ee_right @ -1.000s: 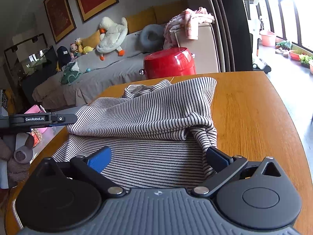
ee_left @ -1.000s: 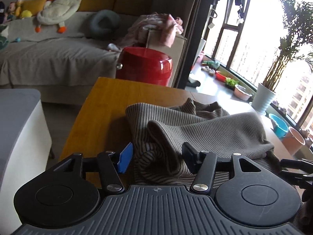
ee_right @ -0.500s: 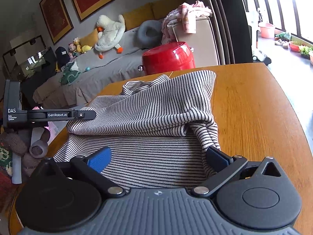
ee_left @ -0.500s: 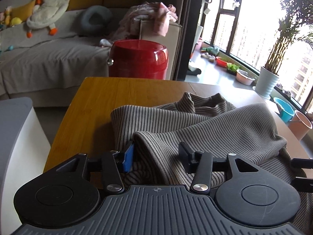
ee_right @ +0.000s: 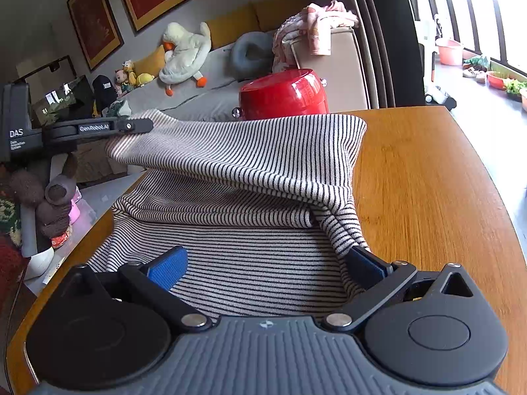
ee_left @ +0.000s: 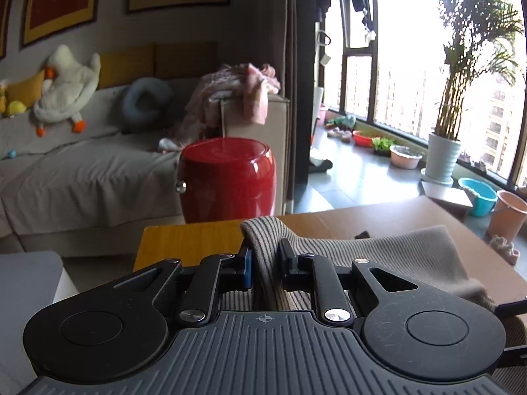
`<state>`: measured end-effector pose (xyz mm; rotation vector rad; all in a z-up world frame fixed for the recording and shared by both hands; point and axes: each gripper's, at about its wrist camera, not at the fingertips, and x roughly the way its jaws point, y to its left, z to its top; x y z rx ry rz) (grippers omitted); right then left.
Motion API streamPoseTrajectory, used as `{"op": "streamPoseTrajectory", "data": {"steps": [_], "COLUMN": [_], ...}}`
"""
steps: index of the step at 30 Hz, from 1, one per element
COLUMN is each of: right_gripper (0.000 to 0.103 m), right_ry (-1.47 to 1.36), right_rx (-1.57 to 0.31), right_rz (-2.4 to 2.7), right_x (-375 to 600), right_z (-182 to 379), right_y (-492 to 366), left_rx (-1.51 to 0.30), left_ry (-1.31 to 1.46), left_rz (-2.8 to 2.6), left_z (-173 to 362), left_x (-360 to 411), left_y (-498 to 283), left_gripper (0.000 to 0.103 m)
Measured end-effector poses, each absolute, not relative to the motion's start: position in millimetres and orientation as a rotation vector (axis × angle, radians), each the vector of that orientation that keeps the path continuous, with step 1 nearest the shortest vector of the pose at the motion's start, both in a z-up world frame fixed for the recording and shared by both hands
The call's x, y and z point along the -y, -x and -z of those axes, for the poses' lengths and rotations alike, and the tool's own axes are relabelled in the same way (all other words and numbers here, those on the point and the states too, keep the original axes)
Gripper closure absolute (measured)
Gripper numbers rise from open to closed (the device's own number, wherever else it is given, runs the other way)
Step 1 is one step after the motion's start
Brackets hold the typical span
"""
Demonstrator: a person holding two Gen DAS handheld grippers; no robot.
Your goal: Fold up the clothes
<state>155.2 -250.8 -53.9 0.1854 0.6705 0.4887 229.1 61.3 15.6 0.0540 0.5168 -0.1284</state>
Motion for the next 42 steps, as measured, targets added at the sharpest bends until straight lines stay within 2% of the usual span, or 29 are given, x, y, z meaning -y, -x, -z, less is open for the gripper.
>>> {"op": "streamPoseTrajectory", "data": {"steps": [2, 4, 5, 6, 9, 14, 22, 24, 32, 36, 42], "right_gripper": [0.000, 0.000, 0.000, 0.000, 0.000, 0.000, 0.000, 0.000, 0.000, 0.000, 0.000], "right_ry": [-0.190, -0.195, -0.197, -0.198, -0.192, -0.158, -0.186, -0.171, 0.160, 0.189, 0.201], "right_rx": [-0.671, -0.672, -0.674, -0.675, -0.679, -0.685, -0.675, -0.689, -0.759, -0.783, -0.793], "right_rz": [-0.490, -0.491, -0.492, -0.493, -0.490, -0.475, -0.462, -0.471, -0.473, -0.483, -0.459], "right_x": [251, 252, 252, 253, 252, 247, 248, 247, 220, 224, 220], "right_z": [54, 54, 54, 54, 55, 54, 56, 55, 55, 53, 51], "right_y": [-155, -156, -156, -157, -157, -157, -153, -155, -144, -139, -136], "left_rx": [-0.583, -0.605, -0.601, -0.597, -0.581, -0.538, -0.595, -0.582, -0.586, -0.590, -0.593], "left_ry": [-0.070, -0.080, -0.070, -0.061, -0.003, 0.146, 0.141, 0.132, 0.097, 0.119, 0.118], "left_rz": [0.098, 0.050, 0.033, 0.015, -0.037, 0.108, 0.211, 0.228, 0.240, 0.267, 0.268], "left_z": [5, 18, 19, 21, 9, -13, 33, 34, 36, 37, 37], "left_x": [-64, -75, -81, -88, -108, -106, -63, -60, -47, -42, -35], "left_y": [-231, -228, -226, -223, -218, -205, -204, -202, -193, -180, -173], "left_gripper": [0.079, 0.070, 0.055, 0.049, 0.054, 0.054, 0.045, 0.033, 0.023, 0.015, 0.013]}}
